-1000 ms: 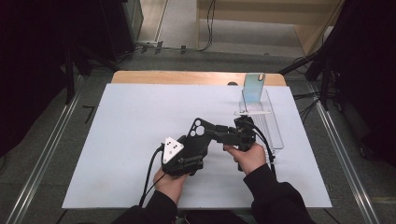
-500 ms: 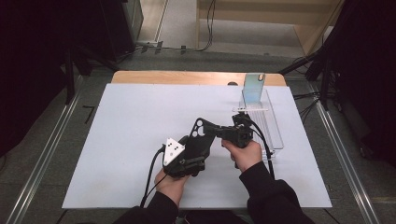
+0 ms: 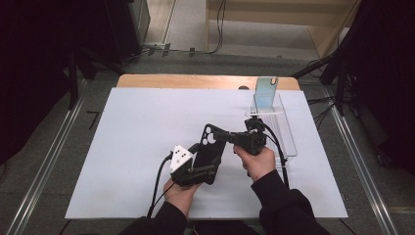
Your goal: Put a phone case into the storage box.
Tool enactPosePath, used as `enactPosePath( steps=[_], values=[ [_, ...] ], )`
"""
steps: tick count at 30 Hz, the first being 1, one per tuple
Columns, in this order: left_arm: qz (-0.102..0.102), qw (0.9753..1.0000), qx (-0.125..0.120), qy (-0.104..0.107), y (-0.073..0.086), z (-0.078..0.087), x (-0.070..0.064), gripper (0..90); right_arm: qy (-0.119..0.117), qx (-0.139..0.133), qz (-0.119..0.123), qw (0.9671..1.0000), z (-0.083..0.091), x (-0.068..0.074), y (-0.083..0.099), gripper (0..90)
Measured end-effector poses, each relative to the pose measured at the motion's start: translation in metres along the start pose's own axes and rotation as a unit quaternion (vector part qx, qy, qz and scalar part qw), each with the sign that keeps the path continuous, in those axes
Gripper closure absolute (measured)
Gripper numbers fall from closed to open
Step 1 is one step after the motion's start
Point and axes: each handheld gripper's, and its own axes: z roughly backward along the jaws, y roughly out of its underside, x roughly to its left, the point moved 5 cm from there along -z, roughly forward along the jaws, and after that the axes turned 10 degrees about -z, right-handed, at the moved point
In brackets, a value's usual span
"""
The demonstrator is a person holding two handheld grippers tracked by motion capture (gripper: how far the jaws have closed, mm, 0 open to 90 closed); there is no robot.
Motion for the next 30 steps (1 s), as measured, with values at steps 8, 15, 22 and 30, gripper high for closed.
enactPosePath(
  steps=[8, 15, 22, 30],
  values=[
    [0.001, 0.9993, 0.028, 0.023, -0.003, -0.004, 0.0, 13.0, 0.005, 0.003, 0.01, 0.9999, 0.003, 0.001, 0.0, 77.3],
    [0.007, 0.9964, 0.07, 0.047, -0.009, -0.002, -0.002, 11.8, 0.024, -0.008, 0.035, 0.999, 0.01, 0.004, -0.004, 77.3],
    [0.007, 0.9915, 0.107, 0.072, -0.019, 0.003, 0.001, 13.6, 0.046, -0.013, 0.079, 0.9958, 0.016, 0.009, -0.004, 77.3],
    [-0.005, 0.9825, 0.155, 0.102, -0.028, 0.008, 0.01, 15.3, 0.05, -0.009, 0.13, 0.9902, 0.02, 0.011, -0.002, 77.3]
  ],
)
